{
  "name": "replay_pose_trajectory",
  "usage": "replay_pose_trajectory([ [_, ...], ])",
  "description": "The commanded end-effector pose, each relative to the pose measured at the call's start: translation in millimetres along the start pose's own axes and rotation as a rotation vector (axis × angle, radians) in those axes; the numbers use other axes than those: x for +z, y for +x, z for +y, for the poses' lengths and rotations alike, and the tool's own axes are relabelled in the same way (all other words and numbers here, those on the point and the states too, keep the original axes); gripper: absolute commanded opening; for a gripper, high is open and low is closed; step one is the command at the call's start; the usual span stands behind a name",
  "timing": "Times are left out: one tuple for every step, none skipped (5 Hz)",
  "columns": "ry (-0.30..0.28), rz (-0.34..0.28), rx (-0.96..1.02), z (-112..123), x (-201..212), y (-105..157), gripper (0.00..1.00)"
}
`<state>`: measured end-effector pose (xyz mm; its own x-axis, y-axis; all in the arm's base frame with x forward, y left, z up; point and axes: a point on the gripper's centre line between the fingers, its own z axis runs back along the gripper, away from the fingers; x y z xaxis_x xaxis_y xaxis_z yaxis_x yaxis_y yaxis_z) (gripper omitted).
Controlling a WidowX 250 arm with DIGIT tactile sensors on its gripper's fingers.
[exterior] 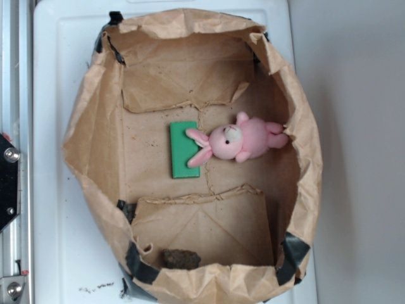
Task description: Grab the pink bunny.
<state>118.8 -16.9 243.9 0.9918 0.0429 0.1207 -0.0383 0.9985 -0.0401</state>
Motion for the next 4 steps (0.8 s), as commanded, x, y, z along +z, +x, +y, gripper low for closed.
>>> replay_pose_trajectory([
  [0.0, 0.0, 0.0, 0.0, 0.0, 0.0, 1.0],
  [0.031, -0.03, 0.071, 0.4, -10.3, 38.4, 1.0],
  [0.064, -0.048, 0.152, 6.8, -28.5, 76.2, 1.0],
  [0.075, -0.069, 0.151, 13.0, -46.5, 103.2, 1.0],
])
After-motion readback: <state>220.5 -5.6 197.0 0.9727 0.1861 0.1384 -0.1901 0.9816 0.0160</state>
